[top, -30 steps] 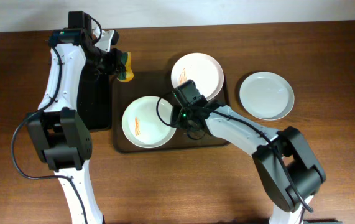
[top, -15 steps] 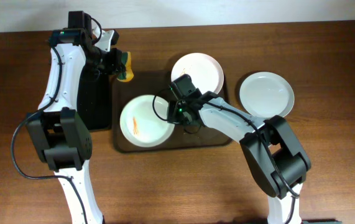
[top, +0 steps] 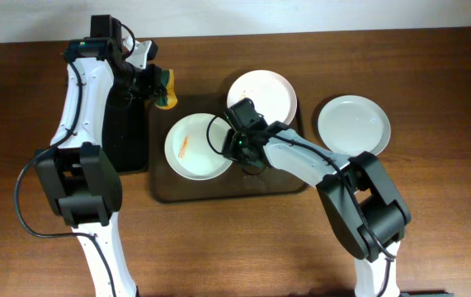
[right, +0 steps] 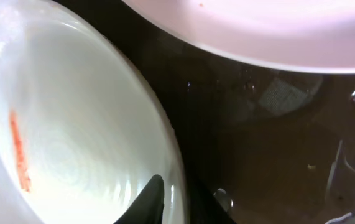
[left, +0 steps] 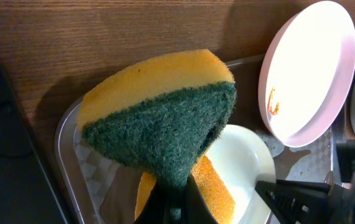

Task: Clean dirty plates on tray and stack at the side
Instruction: 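Slide the held plate left toward the sponge with the right gripper, then scrub the held plate with the sponge in the left gripper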

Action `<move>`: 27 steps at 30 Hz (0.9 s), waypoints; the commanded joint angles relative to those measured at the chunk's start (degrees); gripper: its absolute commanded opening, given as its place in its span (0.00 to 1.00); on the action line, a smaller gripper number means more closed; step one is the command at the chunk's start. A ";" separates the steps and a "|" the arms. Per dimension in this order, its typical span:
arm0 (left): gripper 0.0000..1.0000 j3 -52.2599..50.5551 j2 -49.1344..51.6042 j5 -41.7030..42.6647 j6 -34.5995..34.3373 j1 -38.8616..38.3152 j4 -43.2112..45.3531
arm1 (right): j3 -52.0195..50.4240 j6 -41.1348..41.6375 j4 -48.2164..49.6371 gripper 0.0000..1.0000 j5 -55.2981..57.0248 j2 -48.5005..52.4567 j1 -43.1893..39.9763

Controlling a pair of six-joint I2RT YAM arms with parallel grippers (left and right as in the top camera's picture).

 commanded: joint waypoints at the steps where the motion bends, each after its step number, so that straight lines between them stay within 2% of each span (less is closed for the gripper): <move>1: 0.01 0.83 0.61 0.37 -0.37 -0.11 -0.42 | 1.03 0.24 0.09 0.04 0.28 1.95 -0.59; 5: 0.01 0.87 -0.48 5.60 -0.17 0.15 -5.14 | 1.03 -0.24 -0.13 0.04 -4.26 1.92 -2.43; 8: 0.01 0.81 -0.74 5.09 5.79 -0.11 -10.19 | 1.03 -0.94 -0.26 0.04 -5.90 1.92 -3.61; 9: 0.01 0.50 -0.66 1.88 8.02 -0.61 -12.00 | 1.03 -1.14 -0.22 0.04 -6.47 1.92 -3.91; 11: 0.01 -0.52 -0.61 -5.84 8.04 -1.99 -13.44 | 1.03 -1.27 -0.04 0.04 -6.82 1.92 -3.89; 15: 0.01 -7.04 -0.57 -7.52 8.90 -5.40 -7.96 | 1.03 -1.38 -0.04 0.04 -7.04 1.92 -3.89; 19: 0.01 -13.75 -0.57 -8.37 15.54 -9.42 -1.51 | 1.03 -1.77 -0.04 0.04 -7.06 1.92 -3.89; 23: 0.01 -20.09 -0.55 -15.28 13.20 -10.64 4.37 | 1.03 -1.77 -0.07 0.04 -7.06 1.92 -3.89; 24: 0.01 -21.14 -0.55 -17.62 10.62 -10.58 5.18 | 1.03 -2.25 -0.04 0.04 -7.17 1.92 -3.89; 25: 0.01 -22.16 -0.55 -24.87 4.28 -10.19 5.55 | 1.03 -2.45 -0.04 0.04 -7.28 1.92 -3.89; 27: 0.01 -22.05 -0.57 -32.89 0.00 -10.05 5.79 | 1.03 -2.45 0.09 0.04 -7.50 1.92 -3.89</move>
